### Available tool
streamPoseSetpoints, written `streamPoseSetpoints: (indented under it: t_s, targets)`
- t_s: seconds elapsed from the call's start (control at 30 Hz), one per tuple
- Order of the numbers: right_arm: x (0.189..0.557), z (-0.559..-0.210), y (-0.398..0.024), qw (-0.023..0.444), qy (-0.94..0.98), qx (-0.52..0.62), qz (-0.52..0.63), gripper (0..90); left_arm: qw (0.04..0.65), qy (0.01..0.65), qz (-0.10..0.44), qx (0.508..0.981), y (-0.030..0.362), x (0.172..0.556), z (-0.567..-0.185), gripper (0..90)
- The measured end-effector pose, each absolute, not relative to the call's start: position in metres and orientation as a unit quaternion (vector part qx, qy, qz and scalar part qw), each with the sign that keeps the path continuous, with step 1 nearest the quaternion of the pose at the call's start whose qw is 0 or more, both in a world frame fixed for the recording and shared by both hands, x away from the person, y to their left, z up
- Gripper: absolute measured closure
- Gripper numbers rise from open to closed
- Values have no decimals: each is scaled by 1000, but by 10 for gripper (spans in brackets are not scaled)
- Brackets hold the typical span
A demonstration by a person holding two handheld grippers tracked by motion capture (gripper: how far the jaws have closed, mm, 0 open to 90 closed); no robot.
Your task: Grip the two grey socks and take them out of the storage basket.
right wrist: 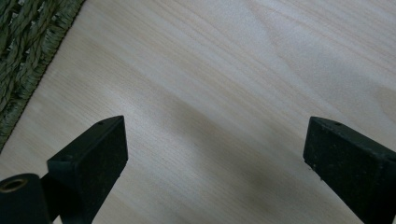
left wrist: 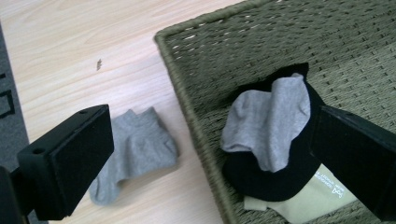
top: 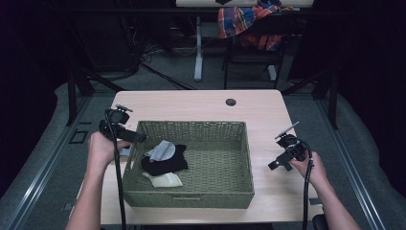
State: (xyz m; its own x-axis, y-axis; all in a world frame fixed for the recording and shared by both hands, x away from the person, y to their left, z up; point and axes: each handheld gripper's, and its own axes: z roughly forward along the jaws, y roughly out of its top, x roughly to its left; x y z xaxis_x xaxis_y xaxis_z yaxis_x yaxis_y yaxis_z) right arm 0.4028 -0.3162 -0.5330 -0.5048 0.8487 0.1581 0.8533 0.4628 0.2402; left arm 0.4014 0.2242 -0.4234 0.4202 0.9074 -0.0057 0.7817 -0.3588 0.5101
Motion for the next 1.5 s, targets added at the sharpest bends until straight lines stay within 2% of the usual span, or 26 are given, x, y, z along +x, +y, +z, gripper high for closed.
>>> streamPoseSetpoints:
  t_s: [0.6, 0.77, 0.83, 0.9, 0.93, 1.1, 1.23, 1.33, 1.43, 1.5]
  targets:
    - [405, -531, -317, 10, -865, -485, -125, 61, 207, 483, 120, 842, 186, 407, -440, 7]
    - [403, -531, -317, 11, -863, -488, -132, 61, 194, 472, 108, 853, 176, 411, -450, 157]
    - [402, -532, -316, 4, -855, -498, -144, 61, 184, 472, 103, 856, 173, 413, -454, 176]
    - [402, -532, -316, 6, -855, -498, -143, 60, 180, 470, 94, 859, 171, 415, -459, 254]
    - [402, -532, -316, 8, -857, -496, -141, 61, 175, 470, 89, 861, 170, 416, -462, 255]
    - [402, -532, -315, -1, -857, -496, -141, 60, 158, 466, 72, 867, 164, 419, -473, 405]
    - [403, -532, -316, 10, -861, -490, -132, 61, 134, 465, 63, 873, 160, 423, -483, 487]
    - [403, -531, -316, 7, -862, -489, -129, 61, 129, 458, 55, 878, 158, 424, -489, 619]
    - [400, -531, -315, 3, -856, -497, -143, 61, 134, 451, 64, 880, 156, 420, -489, 788]
    - [400, -531, -315, 3, -855, -498, -145, 61, 139, 449, 69, 880, 157, 419, -486, 843]
